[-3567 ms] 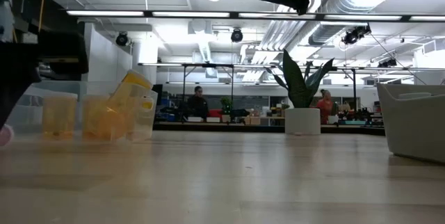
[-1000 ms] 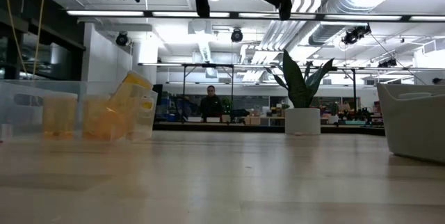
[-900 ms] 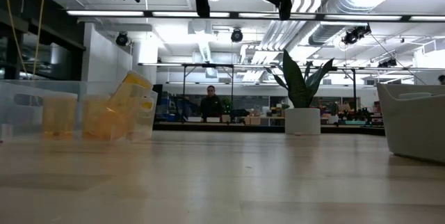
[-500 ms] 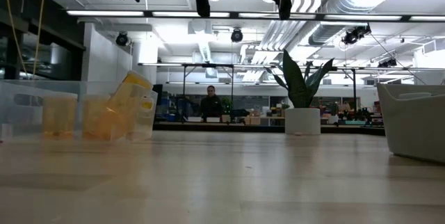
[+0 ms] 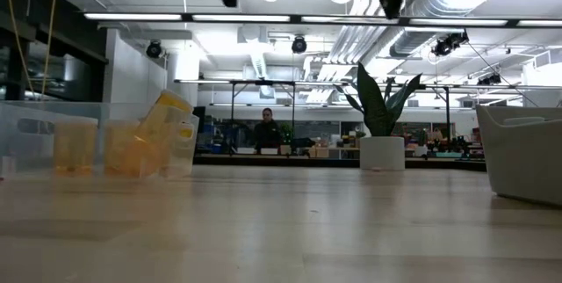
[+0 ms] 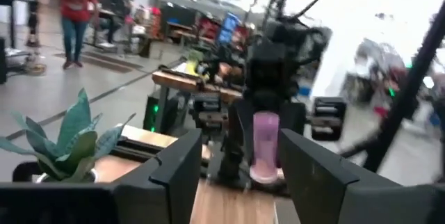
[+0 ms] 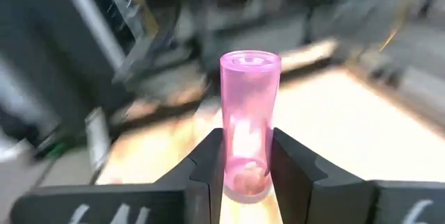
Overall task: Pick and place medicine bottles into bin by pill shape (circle, oval)
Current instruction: Put the small pink pill bottle into the gray bin, then put the small blue pill bottle into the gray bin
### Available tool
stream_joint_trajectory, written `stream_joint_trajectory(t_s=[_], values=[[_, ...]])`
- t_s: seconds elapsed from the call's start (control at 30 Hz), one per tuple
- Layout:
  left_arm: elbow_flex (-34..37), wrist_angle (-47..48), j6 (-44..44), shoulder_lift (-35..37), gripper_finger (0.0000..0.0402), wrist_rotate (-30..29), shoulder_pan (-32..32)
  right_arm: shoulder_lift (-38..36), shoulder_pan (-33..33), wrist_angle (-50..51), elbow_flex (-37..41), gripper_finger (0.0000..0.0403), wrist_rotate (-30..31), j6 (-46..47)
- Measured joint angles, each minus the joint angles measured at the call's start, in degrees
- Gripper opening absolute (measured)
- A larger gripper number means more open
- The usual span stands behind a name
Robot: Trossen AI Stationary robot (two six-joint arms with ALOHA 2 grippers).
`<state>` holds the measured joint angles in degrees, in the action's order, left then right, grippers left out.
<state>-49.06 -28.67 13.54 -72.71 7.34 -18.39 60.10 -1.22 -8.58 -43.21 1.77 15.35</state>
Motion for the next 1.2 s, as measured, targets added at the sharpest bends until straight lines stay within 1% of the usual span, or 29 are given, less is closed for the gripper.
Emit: stream_joint_trajectory(t_s=[0.1,0.17,0.23,0.3,0.37,0.5,0.67,0.77,0.93,1.0,1.1,1.2], values=[[0.0,7.0,-2.6,5.2,0.0183,3.6,-1.7,-2.4,2.2,11.6,0.0,0.0079,-6.8,6.3],[0.0,11.4,-3.1,8.2,0.0183,3.8,-2.1,-2.6,4.9,17.3,0.0,0.0079,-11.1,11.8],[0.0,14.4,-3.2,10.9,0.0183,4.0,-2.3,-2.1,9.0,22.1,0.0,0.0079,-14.8,17.3],[0.0,16.6,-3.2,13.3,0.0183,4.0,-2.3,-1.1,14.2,25.4,0.0,0.0079,-16.5,22.5],[0.0,17.9,-3.3,15.3,0.0184,4.0,-2.3,-0.2,19.6,28.6,0.0,0.0079,-16.7,26.5],[0.0,18.7,-3.3,17.6,0.0184,3.7,-2.3,2.4,29.1,34.6,0.0,0.0083,-13.3,34.2],[0.0,18.6,-3.3,18.5,0.0184,2.1,-2.3,8.1,36.9,42.3,0.1,0.0103,-9.3,43.1],[0.0,18.6,-3.2,18.5,0.0184,2.1,-2.3,12.4,39.1,42.7,0.1,0.0122,-9.0,45.4],[0.0,19.0,-3.3,18.5,0.0184,2.9,-2.3,18.2,39.6,37.1,0.1,0.0166,-9.3,46.3],[0.0,19.2,-3.3,18.5,0.0184,3.8,-2.3,19.5,39.2,35.6,0.1,0.0188,-11.0,46.1],[0.0,20.8,-3.7,19.7,0.0184,4.1,-2.3,19.6,38.3,35.0,0.1,0.0217,-14.5,44.0],[0.0,24.7,-4.7,21.4,0.0184,4.1,-2.2,16.8,37.3,35.0,0.1,0.0233,-14.3,42.1]])
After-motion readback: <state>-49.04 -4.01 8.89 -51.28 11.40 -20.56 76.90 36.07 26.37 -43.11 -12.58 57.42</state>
